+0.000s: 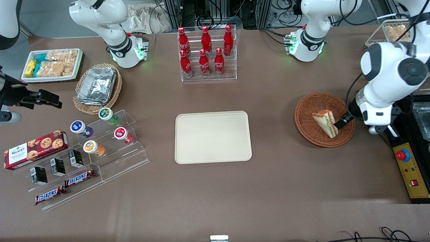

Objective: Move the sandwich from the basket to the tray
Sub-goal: 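Move the left gripper down over the sandwich in the wicker basket, then close the left gripper on the wrapped sandwich's crust edge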

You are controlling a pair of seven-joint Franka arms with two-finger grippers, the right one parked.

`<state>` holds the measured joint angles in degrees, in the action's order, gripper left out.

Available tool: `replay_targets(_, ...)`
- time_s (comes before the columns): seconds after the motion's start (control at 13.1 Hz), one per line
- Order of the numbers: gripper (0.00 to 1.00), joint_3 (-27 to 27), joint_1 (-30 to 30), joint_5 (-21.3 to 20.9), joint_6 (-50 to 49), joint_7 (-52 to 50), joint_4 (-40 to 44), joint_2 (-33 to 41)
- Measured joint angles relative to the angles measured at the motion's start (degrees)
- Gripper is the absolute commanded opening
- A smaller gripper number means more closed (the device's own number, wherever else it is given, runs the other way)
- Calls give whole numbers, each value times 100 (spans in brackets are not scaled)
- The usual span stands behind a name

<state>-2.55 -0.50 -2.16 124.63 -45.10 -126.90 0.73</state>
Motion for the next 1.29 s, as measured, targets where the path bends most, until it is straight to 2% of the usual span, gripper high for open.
replay_targets(0.61, 100, 0, -39, -30, 971, -236, -1048, -95)
replay_targets(1.22, 100, -19, -37, -31, 1552, -420, -1163, -678)
replay_targets(1.29, 86, -20, -37, -31, 1568, -421, -1165, -729)
